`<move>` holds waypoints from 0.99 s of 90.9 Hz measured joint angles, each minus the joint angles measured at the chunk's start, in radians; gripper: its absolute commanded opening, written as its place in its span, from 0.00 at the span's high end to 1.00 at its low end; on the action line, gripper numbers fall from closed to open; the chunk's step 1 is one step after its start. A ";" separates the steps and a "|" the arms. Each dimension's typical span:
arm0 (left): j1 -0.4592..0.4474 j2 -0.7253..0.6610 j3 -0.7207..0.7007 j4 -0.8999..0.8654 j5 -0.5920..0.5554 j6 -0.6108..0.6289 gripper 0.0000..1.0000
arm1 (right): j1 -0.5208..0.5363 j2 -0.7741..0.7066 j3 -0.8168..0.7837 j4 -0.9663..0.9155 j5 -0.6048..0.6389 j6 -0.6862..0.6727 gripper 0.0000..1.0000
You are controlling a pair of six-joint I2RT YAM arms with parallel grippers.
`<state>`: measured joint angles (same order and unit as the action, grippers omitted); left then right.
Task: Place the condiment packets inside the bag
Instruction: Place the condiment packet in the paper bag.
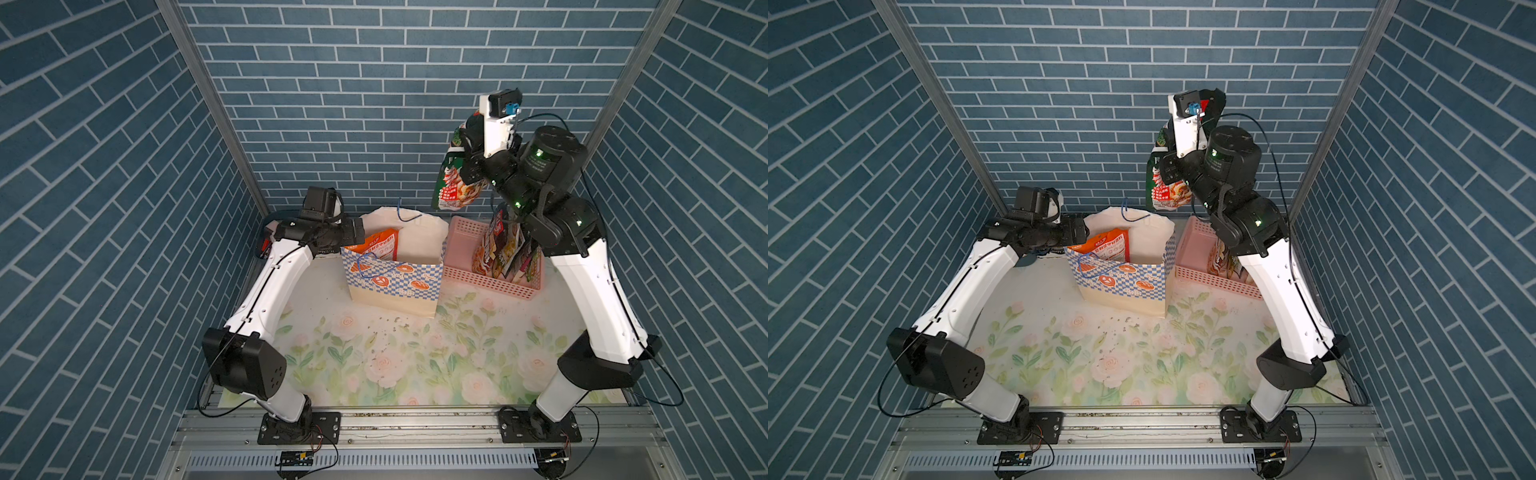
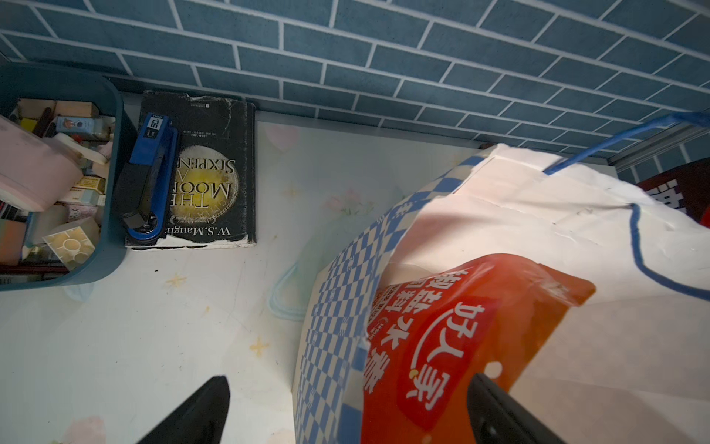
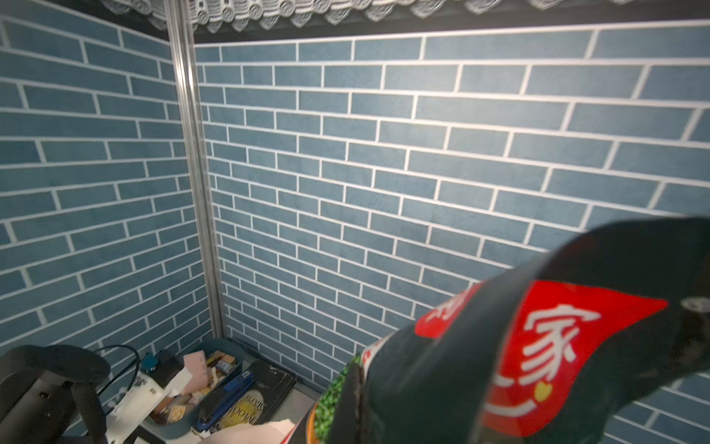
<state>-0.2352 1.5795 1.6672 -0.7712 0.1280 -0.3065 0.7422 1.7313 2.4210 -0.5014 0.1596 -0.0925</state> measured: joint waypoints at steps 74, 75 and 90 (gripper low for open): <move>0.001 -0.029 -0.007 0.036 0.016 0.024 0.00 | 0.060 -0.083 -0.512 0.008 -0.164 -0.008 1.00; 0.001 -0.029 -0.007 0.036 0.019 0.025 0.00 | 0.060 -0.089 -0.515 0.008 -0.163 -0.008 1.00; 0.001 -0.029 -0.008 0.038 0.072 0.039 0.00 | 0.060 -0.146 -0.523 0.027 -0.161 0.000 1.00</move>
<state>-0.2340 1.5505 1.6596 -0.7330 0.2005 -0.2680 0.8024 1.5848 1.8984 -0.4747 -0.0010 -0.0925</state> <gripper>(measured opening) 0.996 0.053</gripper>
